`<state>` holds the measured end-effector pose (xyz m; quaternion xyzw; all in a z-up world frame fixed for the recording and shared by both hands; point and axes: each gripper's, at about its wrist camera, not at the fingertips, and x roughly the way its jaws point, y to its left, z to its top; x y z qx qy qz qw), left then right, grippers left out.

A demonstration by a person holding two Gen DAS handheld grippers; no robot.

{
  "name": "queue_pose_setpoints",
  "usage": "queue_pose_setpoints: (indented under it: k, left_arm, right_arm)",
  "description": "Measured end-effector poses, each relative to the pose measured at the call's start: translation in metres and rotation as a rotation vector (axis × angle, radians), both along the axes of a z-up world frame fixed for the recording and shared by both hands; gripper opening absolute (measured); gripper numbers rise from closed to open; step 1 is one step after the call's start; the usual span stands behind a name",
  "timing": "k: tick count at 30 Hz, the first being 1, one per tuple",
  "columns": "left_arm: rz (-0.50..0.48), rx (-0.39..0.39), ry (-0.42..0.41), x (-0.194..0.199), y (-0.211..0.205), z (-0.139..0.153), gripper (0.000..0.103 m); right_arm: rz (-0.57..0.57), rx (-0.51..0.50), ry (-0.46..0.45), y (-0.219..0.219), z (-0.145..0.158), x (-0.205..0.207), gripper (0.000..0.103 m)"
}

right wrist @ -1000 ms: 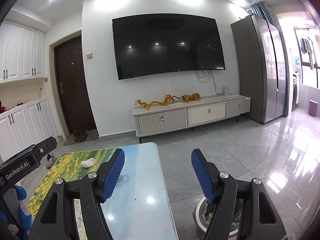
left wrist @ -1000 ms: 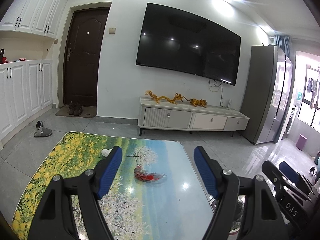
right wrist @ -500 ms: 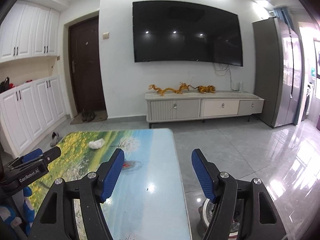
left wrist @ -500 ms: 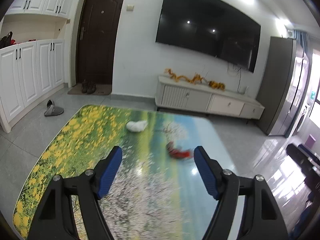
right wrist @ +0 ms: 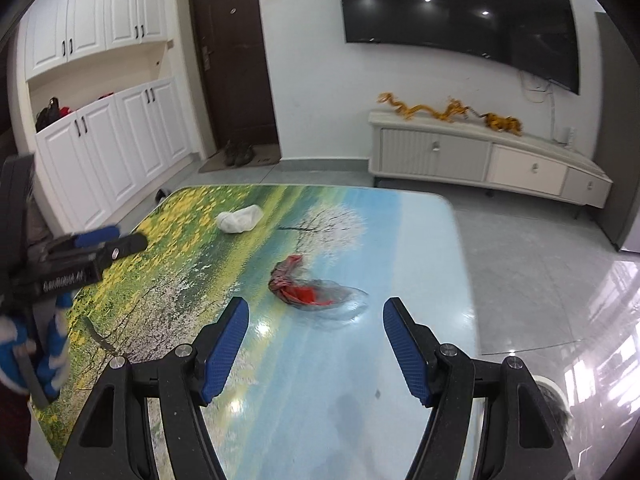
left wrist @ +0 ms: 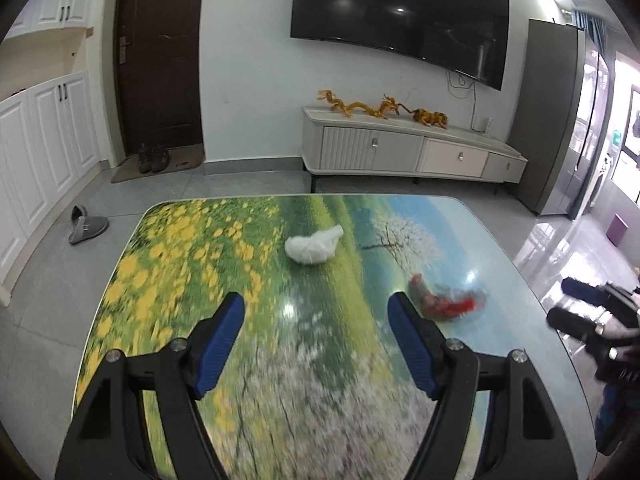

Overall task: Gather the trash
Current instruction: 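Grasp the white tissue with the left tool while the right tool grasps the red plastic bag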

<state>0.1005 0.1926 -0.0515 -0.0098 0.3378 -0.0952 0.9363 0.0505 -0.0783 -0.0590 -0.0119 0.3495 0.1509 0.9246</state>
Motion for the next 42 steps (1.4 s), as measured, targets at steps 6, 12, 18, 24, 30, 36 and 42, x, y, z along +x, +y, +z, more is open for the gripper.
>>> queue_pose_setpoints:
  k: [6,12,18,24,30,36,42]
  left_arm:
    - [-0.084,0.011,0.069,0.082,-0.007,-0.02,0.073]
    - [-0.104,0.04,0.127,0.14,-0.019,-0.052,0.073]
    - [-0.107,0.049,0.177,0.164,-0.021,-0.073,0.073]
    - [-0.122,0.054,0.195,0.158,-0.025,-0.079,0.055]
    - [-0.117,0.012,0.213,0.146,-0.022,-0.079,0.037]
    - [-0.105,0.002,0.192,0.113,-0.021,-0.069,0.034]
    - [-0.107,0.012,0.147,0.071,-0.031,-0.048,0.033]
  right_arm:
    - [0.095,-0.01,0.043,0.019,-0.017,0.044,0.068]
    - [0.148,-0.017,0.086,0.031,-0.035,0.077,0.068]
    - [0.183,-0.018,0.126,0.038,-0.054,0.093,0.068]
    - [0.198,-0.002,0.176,0.039,-0.067,0.097,0.054]
    - [0.227,-0.035,0.185,0.042,-0.074,0.09,0.03]
    - [0.212,-0.011,0.165,0.037,-0.066,0.072,0.018]
    - [0.184,0.035,0.107,0.03,-0.036,0.044,0.018]
